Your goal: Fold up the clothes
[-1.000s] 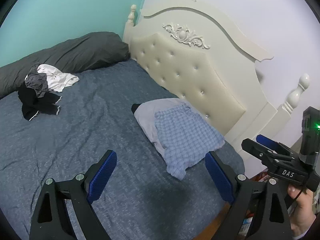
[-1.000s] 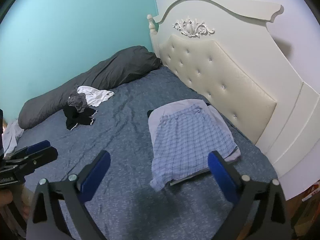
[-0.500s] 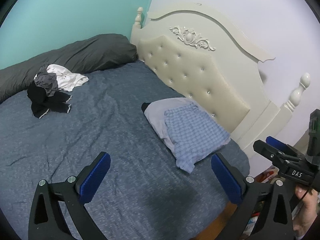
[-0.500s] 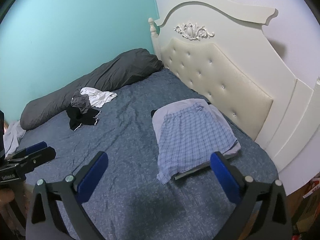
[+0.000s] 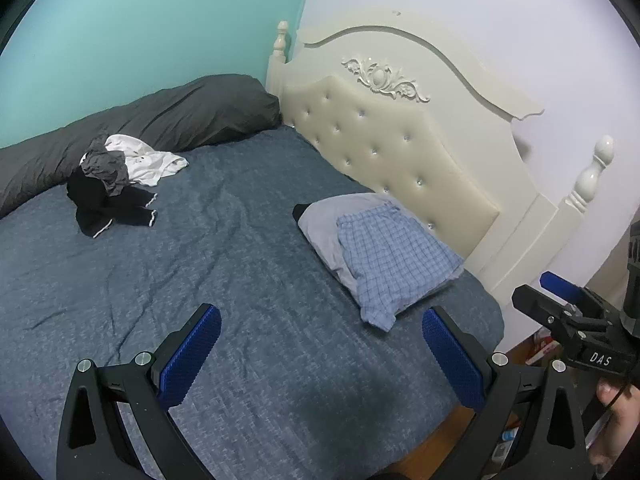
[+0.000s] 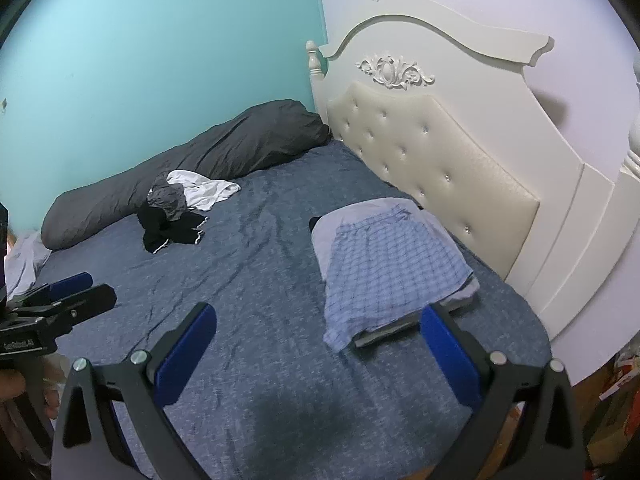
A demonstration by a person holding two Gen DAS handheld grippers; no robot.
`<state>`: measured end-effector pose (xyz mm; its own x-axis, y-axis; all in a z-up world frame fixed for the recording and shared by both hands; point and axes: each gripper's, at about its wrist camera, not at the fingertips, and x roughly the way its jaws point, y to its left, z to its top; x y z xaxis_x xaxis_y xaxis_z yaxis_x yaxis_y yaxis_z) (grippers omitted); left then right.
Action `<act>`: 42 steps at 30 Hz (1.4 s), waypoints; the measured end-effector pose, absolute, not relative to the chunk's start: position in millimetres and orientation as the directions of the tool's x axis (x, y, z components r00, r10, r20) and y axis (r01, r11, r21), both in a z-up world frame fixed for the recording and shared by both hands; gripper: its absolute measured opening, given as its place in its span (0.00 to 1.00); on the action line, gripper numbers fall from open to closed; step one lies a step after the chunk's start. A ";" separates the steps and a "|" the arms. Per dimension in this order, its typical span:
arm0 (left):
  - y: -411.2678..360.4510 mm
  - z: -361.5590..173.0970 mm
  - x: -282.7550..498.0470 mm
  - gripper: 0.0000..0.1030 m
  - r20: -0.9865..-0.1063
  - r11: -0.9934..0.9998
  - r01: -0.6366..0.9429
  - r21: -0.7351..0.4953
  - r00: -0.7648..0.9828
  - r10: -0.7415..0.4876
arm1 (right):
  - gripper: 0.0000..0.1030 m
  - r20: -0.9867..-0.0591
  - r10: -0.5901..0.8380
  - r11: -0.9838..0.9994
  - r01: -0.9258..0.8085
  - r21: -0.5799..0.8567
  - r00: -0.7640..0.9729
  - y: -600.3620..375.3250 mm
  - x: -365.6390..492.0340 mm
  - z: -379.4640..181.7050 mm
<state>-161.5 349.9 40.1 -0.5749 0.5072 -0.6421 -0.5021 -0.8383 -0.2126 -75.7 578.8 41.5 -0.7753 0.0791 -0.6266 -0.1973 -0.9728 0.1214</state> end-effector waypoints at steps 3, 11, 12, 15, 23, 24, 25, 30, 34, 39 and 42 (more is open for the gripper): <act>345.5 41.9 -154.6 1.00 -0.635 -0.838 -0.504 -0.211 -0.581 0.509 | 1.00 -0.620 0.083 -0.974 -0.194 0.115 -0.780 570.4 -69.4 43.1; 335.7 46.4 -137.0 1.00 -0.625 -0.829 -0.518 -0.210 -0.581 0.521 | 1.00 -0.609 0.095 -0.972 -0.206 0.114 -0.788 559.0 -53.4 45.9; 334.1 46.9 -134.9 1.00 -0.624 -0.829 -0.518 -0.211 -0.582 0.522 | 1.00 -0.608 0.098 -0.972 -0.207 0.112 -0.788 557.8 -51.7 46.2; 328.5 49.0 -127.7 1.00 -0.618 -0.830 -0.520 -0.203 -0.589 0.521 | 1.00 -0.610 0.095 -0.972 -0.205 0.113 -0.787 553.1 -45.5 47.0; 314.6 51.8 -112.2 1.00 -0.609 -0.836 -0.517 -0.186 -0.606 0.511 | 1.00 -0.604 0.096 -0.975 -0.197 0.103 -0.791 539.3 -27.8 48.5; 313.1 51.9 -110.5 1.00 -0.608 -0.836 -0.516 -0.185 -0.608 0.510 | 1.00 -0.603 0.095 -0.975 -0.196 0.104 -0.792 537.6 -25.8 48.5; 311.7 52.1 -108.8 1.00 -0.608 -0.837 -0.516 -0.183 -0.610 0.509 | 1.00 -0.602 0.094 -0.975 -0.195 0.105 -0.793 536.0 -23.8 48.5; 304.0 52.7 -100.4 1.00 -0.604 -0.843 -0.508 -0.178 -0.620 0.501 | 1.00 -0.599 0.085 -0.976 -0.186 0.110 -0.796 528.7 -16.0 47.7; 298.6 53.2 -92.7 1.00 -0.602 -0.844 -0.509 -0.172 -0.623 0.499 | 1.00 -0.600 0.080 -0.978 -0.179 0.108 -0.796 521.9 -10.9 45.8; 290.6 53.9 -83.9 1.00 -0.597 -0.849 -0.503 -0.162 -0.635 0.490 | 1.00 -0.598 0.066 -0.979 -0.167 0.115 -0.799 512.0 -4.8 44.5; 284.3 53.4 -79.2 1.00 -0.595 -0.853 -0.496 -0.162 -0.641 0.485 | 1.00 -0.593 0.065 -0.980 -0.164 0.115 -0.802 507.5 -1.9 45.0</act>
